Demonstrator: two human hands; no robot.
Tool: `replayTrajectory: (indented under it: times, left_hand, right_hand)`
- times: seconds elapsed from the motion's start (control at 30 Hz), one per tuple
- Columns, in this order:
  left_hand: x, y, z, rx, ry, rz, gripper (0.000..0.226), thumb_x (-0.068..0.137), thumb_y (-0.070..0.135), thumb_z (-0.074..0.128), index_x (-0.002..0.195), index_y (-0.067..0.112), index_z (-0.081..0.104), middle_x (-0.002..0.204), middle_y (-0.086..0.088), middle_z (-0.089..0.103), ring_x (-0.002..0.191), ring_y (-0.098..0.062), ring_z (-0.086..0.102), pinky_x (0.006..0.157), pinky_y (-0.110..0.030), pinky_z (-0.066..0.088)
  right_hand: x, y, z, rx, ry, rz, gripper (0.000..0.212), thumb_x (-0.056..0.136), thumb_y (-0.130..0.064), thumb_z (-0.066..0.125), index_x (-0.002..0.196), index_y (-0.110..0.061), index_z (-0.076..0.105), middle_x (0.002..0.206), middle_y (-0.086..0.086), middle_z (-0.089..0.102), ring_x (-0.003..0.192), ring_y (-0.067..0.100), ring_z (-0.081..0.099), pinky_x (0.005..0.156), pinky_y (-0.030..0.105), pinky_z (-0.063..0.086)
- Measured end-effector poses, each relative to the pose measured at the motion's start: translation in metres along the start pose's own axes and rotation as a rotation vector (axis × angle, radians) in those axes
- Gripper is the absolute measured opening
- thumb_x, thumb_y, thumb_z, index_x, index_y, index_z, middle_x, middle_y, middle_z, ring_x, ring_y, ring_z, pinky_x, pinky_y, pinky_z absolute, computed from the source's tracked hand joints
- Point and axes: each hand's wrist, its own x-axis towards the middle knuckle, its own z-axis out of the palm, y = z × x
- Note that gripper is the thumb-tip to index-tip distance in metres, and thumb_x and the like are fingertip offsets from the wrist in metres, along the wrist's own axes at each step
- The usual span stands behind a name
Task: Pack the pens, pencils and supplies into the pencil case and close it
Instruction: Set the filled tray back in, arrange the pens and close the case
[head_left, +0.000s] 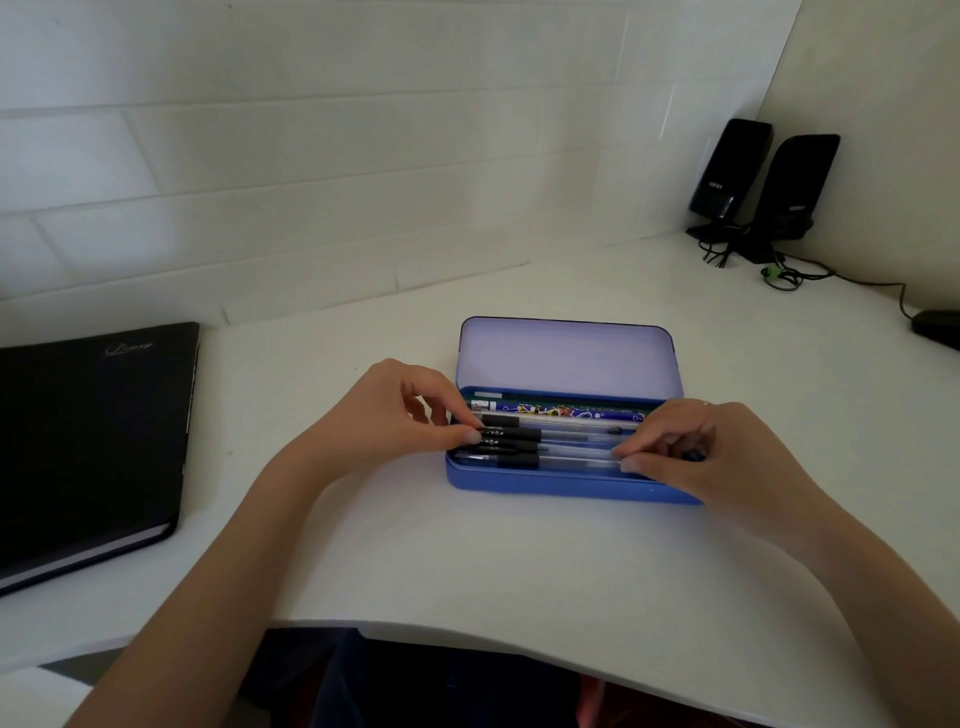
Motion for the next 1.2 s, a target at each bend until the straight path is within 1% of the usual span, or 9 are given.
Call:
replayTrajectory:
  times: [0.2,0.27,0.37,0.47,0.7,0.83,0.93,1.0,1.2]
  left_hand:
    - [-0.001,0.004,-0.001,-0.004,-0.017,-0.011,0.009,0.068,0.024,0.081,0.074,0.029,0.077,0.076,0.003,0.072,0.062,-0.012,0.057,0.061,-0.031,0.046]
    - [-0.001,0.006,-0.001,-0.004,-0.024,-0.007,0.011,0.065,0.029,0.081,0.075,0.03,0.077,0.077,0.0,0.071,0.062,-0.016,0.057,0.062,-0.033,0.046]
    - [-0.002,0.009,-0.002,-0.01,-0.044,-0.018,0.025,0.056,0.041,0.081,0.079,0.033,0.076,0.079,-0.006,0.069,0.066,-0.037,0.055,0.065,-0.035,0.046]
    - [-0.002,0.011,-0.003,0.001,-0.059,-0.042,0.031,0.051,0.044,0.082,0.08,0.035,0.076,0.086,-0.014,0.067,0.071,-0.041,0.055,0.07,-0.039,0.048]
    - [-0.002,0.011,-0.004,0.001,-0.071,-0.051,0.023,0.064,0.018,0.085,0.08,0.032,0.076,0.081,-0.004,0.069,0.065,-0.024,0.054,0.066,-0.033,0.047]
    - [-0.002,0.011,-0.004,0.006,-0.054,-0.06,0.023,0.067,0.014,0.084,0.08,0.031,0.077,0.084,-0.009,0.069,0.071,-0.037,0.055,0.067,-0.031,0.047]
    - [-0.002,0.012,-0.004,0.016,-0.042,-0.052,0.023,0.067,0.013,0.084,0.079,0.032,0.077,0.085,-0.003,0.071,0.074,-0.022,0.058,0.069,-0.031,0.047]
    - [-0.002,0.012,-0.004,0.016,-0.041,-0.049,0.024,0.067,0.011,0.083,0.079,0.031,0.077,0.084,0.001,0.071,0.076,-0.013,0.058,0.07,-0.031,0.047]
    - [-0.002,0.011,-0.006,0.03,-0.039,-0.05,0.022,0.067,0.012,0.084,0.079,0.029,0.077,0.082,0.002,0.07,0.072,-0.012,0.058,0.07,-0.028,0.047]
  right_hand:
    - [0.002,0.0,0.0,-0.004,-0.012,0.017,0.018,0.069,-0.008,0.08,0.071,-0.025,0.072,0.064,0.008,0.063,0.05,0.011,0.047,0.048,0.016,0.036]
    - [0.003,0.001,0.0,-0.008,-0.017,0.032,0.019,0.069,-0.007,0.079,0.073,-0.024,0.071,0.056,0.0,0.059,0.046,0.006,0.042,0.045,0.012,0.032]
    - [0.004,0.001,0.001,-0.028,-0.019,0.035,0.017,0.07,-0.007,0.079,0.074,-0.021,0.07,0.05,-0.012,0.057,0.042,0.003,0.04,0.043,0.008,0.029]
    - [0.003,0.002,0.002,-0.03,-0.008,0.023,0.017,0.07,-0.006,0.078,0.075,-0.02,0.07,0.051,-0.017,0.058,0.042,0.003,0.041,0.043,0.006,0.029]
    - [0.002,0.003,0.004,-0.062,0.037,-0.019,0.021,0.071,-0.007,0.078,0.077,-0.026,0.074,0.07,-0.011,0.061,0.048,0.009,0.046,0.048,0.008,0.035]
    - [0.001,0.002,-0.004,-0.184,0.112,-0.069,0.02,0.073,-0.009,0.075,0.083,-0.027,0.076,0.079,-0.011,0.064,0.072,0.007,0.056,0.061,0.006,0.04]
    - [0.0,0.003,-0.005,-0.246,0.118,-0.068,0.017,0.074,-0.009,0.075,0.082,-0.024,0.077,0.077,-0.016,0.066,0.082,0.001,0.058,0.068,0.007,0.042]
    - [-0.002,0.004,-0.003,-0.233,0.126,-0.065,0.016,0.074,-0.009,0.074,0.08,-0.023,0.078,0.077,-0.017,0.068,0.082,0.001,0.059,0.069,0.011,0.043]
    - [-0.002,0.003,-0.001,-0.176,0.143,-0.015,0.015,0.076,-0.016,0.074,0.082,-0.029,0.076,0.075,-0.013,0.072,0.074,0.002,0.062,0.063,0.009,0.045]
